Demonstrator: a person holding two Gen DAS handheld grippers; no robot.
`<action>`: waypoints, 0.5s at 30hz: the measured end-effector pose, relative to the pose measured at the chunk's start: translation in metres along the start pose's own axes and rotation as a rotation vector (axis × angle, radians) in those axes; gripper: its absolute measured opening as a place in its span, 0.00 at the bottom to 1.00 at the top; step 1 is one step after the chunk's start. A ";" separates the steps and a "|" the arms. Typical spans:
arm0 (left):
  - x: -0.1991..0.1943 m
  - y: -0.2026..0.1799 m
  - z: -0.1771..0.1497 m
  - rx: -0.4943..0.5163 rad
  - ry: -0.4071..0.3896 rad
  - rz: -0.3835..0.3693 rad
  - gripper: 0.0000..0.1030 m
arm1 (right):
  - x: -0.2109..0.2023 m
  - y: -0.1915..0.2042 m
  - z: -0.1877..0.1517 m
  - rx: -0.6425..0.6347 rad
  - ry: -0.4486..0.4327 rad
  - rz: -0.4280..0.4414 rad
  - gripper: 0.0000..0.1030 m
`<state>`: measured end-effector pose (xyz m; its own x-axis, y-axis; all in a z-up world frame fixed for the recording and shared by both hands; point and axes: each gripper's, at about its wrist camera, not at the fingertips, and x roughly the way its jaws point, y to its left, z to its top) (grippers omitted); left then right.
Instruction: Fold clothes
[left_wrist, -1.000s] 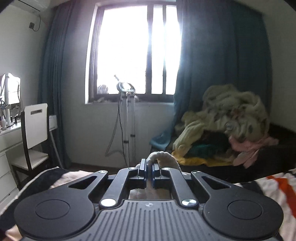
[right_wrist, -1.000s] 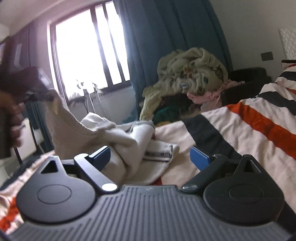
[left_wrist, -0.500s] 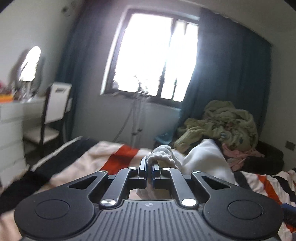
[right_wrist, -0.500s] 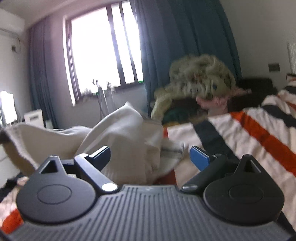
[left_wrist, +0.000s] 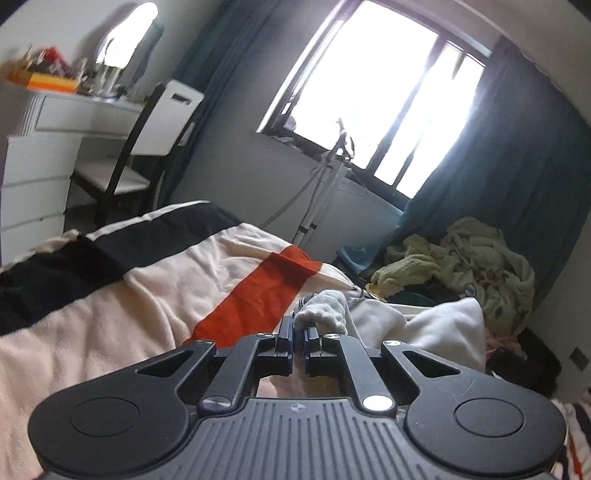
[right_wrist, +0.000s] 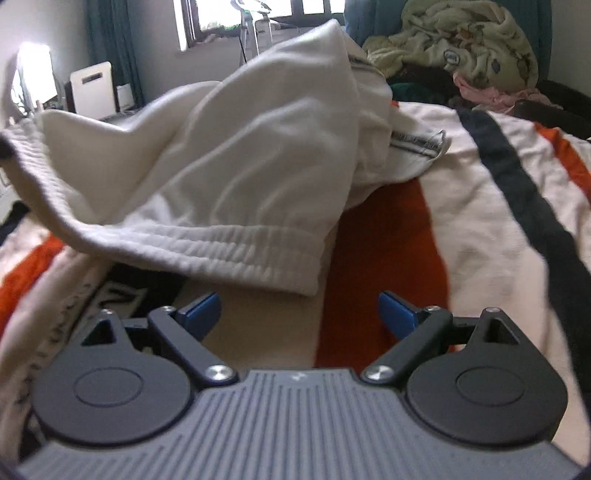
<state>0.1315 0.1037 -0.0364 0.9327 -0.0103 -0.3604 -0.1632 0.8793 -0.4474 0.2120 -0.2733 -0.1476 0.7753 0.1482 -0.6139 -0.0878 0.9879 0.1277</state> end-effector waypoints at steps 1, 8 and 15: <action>0.004 0.001 0.001 -0.010 0.003 0.011 0.05 | 0.005 -0.003 0.001 0.022 -0.010 -0.004 0.82; 0.013 0.011 0.004 -0.077 0.015 0.003 0.05 | -0.035 -0.019 0.018 0.182 -0.363 0.037 0.66; 0.011 0.009 0.001 -0.083 0.024 -0.016 0.05 | -0.012 -0.008 0.016 0.079 -0.240 -0.028 0.57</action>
<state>0.1404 0.1121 -0.0442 0.9277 -0.0357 -0.3716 -0.1757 0.8365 -0.5190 0.2134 -0.2834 -0.1287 0.9041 0.0966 -0.4163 -0.0225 0.9835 0.1795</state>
